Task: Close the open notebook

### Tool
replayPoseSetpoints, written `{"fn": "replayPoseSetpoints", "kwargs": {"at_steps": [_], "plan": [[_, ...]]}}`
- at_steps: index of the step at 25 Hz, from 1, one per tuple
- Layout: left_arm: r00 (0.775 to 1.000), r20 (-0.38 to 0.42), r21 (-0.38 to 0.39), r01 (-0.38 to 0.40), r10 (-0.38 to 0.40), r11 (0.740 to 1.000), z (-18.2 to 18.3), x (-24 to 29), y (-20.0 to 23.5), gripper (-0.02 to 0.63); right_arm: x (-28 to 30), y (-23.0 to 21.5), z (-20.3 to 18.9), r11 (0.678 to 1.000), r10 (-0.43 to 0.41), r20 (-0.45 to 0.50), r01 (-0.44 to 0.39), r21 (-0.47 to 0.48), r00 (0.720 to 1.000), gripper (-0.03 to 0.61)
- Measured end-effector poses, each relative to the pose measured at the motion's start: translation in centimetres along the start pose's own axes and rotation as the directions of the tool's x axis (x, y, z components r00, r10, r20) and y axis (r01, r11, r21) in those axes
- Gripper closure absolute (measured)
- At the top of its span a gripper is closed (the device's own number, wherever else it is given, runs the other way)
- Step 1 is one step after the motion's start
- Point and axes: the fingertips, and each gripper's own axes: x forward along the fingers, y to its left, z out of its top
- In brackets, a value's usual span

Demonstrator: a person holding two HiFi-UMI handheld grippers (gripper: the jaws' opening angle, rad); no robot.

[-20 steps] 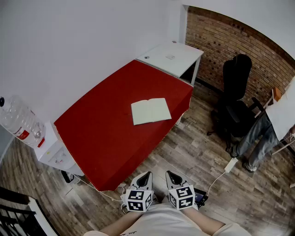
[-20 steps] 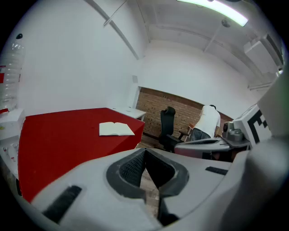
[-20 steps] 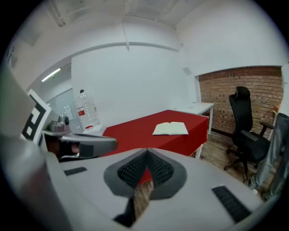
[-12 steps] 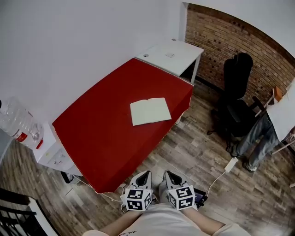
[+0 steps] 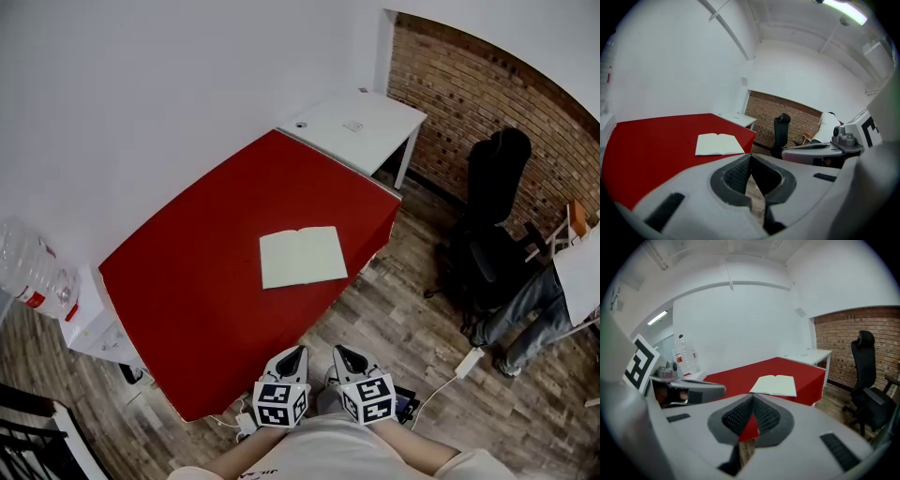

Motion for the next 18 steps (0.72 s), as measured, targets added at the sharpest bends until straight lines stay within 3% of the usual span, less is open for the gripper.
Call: {"fn": "replayPoseSetpoints", "kwargs": {"at_steps": [10,18], "plan": [[0.999,0.010,-0.016,-0.037,0.038,0.999,4.4,8.0,-0.2,0.607,5.1,-7.3,3.8,0.998,0.057,-0.019,-0.057,0.001,0.998,0.574],[0.998,-0.007,-0.027,-0.069,0.069,0.997,5.8,9.7,1.4,0.607,7.3,-7.8,5.7,0.995,0.100,-0.003,-0.100,-0.004,0.995,0.573]]}}
